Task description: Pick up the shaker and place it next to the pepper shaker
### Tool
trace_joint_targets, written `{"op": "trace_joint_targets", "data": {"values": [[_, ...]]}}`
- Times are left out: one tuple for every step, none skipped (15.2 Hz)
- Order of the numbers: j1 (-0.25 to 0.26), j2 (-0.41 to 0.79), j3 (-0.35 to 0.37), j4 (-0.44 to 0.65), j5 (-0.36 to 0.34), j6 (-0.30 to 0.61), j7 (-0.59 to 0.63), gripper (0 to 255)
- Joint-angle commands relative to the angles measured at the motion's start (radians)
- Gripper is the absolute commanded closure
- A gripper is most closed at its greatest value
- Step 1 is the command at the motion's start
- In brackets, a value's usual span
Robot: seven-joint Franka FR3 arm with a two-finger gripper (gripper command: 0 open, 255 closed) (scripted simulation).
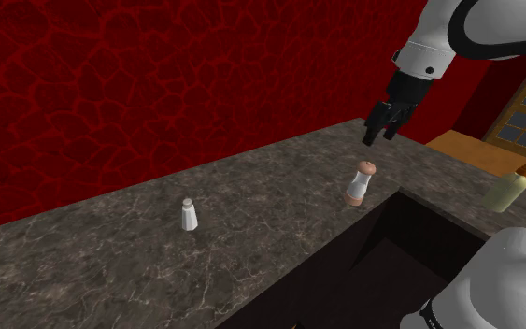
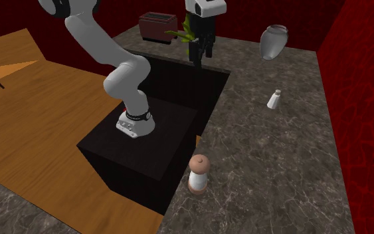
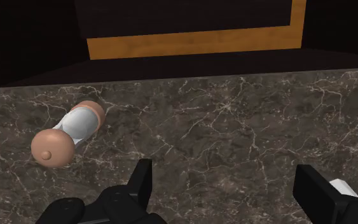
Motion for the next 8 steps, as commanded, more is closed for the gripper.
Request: {"op": "trace_joint_targets", "data": {"values": [[0.000,0.000,0.000,0.000,0.000,0.000,0.000,0],[-0.006,0.009,-0.016,-0.014,-0.011,0.021,-0.019,0],[-0.012,0.019,-0.031,-0.027,-0.021,0.043,-0.037,0],[-0.018,0.030,-0.047,-0.039,-0.031,0.064,-0.055,0],[-0.024,0.042,-0.063,-0.049,-0.042,0.086,-0.074,0],[-0.030,0.056,-0.079,-0.059,-0.051,0.108,-0.092,0],[-0.035,0.071,-0.095,-0.067,-0.061,0.131,-0.110,0],[-0.041,0.088,-0.111,-0.074,-0.070,0.153,-0.128,0]]}}
